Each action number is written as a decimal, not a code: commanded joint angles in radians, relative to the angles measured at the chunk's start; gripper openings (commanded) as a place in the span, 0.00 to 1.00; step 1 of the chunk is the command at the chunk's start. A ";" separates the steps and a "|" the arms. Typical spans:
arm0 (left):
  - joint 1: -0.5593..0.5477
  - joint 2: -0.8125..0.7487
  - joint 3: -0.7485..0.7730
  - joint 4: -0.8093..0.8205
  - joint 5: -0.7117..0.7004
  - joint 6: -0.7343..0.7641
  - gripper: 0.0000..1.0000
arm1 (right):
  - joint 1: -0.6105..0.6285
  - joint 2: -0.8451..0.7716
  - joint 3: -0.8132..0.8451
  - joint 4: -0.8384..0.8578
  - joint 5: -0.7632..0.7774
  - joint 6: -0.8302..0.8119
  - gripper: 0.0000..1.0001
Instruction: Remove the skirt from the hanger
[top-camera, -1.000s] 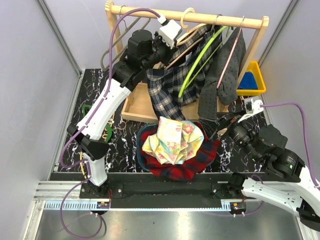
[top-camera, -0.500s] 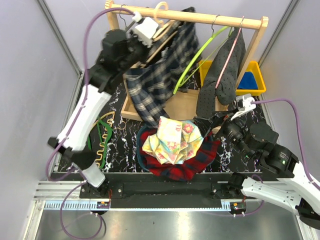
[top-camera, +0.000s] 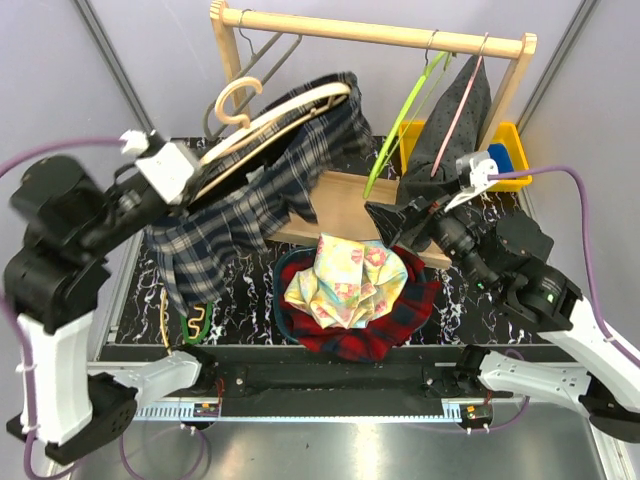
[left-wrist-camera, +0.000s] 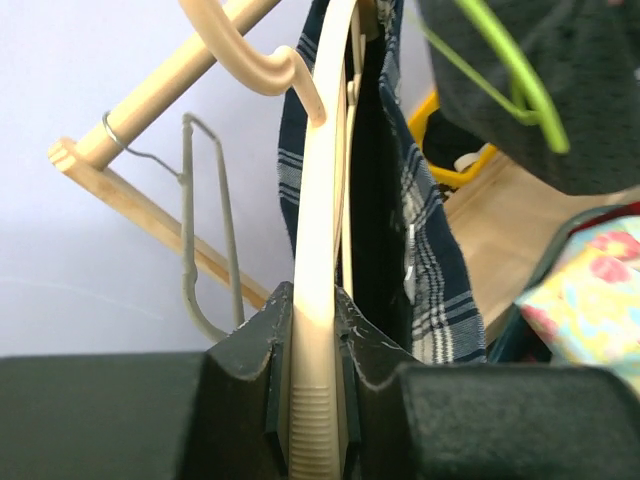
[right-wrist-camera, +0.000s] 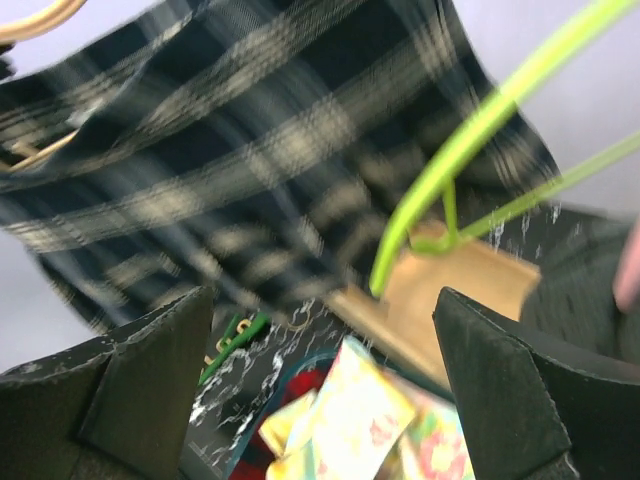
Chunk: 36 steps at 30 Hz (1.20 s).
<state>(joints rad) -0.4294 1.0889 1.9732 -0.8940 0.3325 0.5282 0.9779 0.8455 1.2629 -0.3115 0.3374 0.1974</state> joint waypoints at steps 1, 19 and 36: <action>0.000 -0.058 0.031 0.066 0.088 0.076 0.00 | 0.001 0.030 0.056 0.160 -0.072 -0.173 1.00; 0.000 -0.112 0.231 -0.066 0.058 0.154 0.00 | 0.002 -0.022 0.006 0.206 -0.147 -0.642 1.00; -0.002 -0.147 0.268 -0.005 0.145 0.300 0.00 | 0.001 0.084 0.240 0.193 -0.373 -0.638 1.00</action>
<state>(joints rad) -0.4305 0.9722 2.2211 -1.0828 0.4278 0.7788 0.9779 0.9592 1.4101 -0.1276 0.0143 -0.4236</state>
